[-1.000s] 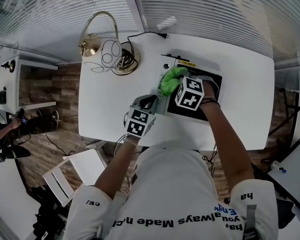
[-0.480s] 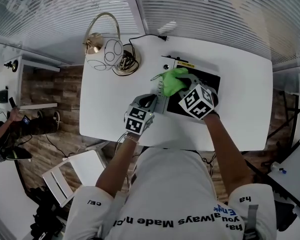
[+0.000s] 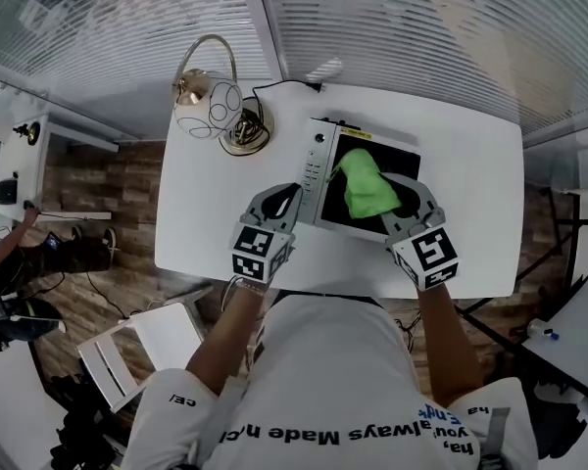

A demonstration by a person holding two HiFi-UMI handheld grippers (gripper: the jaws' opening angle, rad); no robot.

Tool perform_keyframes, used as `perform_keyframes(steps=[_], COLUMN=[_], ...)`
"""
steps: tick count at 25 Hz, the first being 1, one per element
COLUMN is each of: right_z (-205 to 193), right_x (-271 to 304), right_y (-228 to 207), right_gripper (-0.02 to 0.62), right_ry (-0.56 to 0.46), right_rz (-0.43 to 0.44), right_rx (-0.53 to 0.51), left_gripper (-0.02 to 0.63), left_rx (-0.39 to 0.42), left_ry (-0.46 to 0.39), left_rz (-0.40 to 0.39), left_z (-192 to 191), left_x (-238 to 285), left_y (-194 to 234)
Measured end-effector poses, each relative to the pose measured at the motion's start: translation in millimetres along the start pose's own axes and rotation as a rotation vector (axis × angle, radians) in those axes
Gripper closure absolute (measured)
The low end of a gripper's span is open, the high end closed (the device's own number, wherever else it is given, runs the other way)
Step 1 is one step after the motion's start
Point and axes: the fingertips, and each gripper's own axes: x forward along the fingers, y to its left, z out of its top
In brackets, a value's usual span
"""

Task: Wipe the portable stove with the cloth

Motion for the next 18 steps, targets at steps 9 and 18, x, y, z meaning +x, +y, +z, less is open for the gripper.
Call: perform_keyframes(steps=[9, 18], right_z=[64.3, 105.8], right_x=[-93.8, -153.0], right_y=[18.5, 42.9], right_gripper=[0.557, 0.557], right_ry=[-0.186, -0.270], right_rz=[-0.084, -0.113], right_rx=[0.052, 0.045], left_gripper=[0.583, 0.583], left_rx=[0.056, 0.069], left_ry=[-0.203, -0.339], left_rz=[-0.038, -0.071], left_z=[87.5, 143.3], left_x=[-66.7, -120.4], left_y=[-60.8, -107.2])
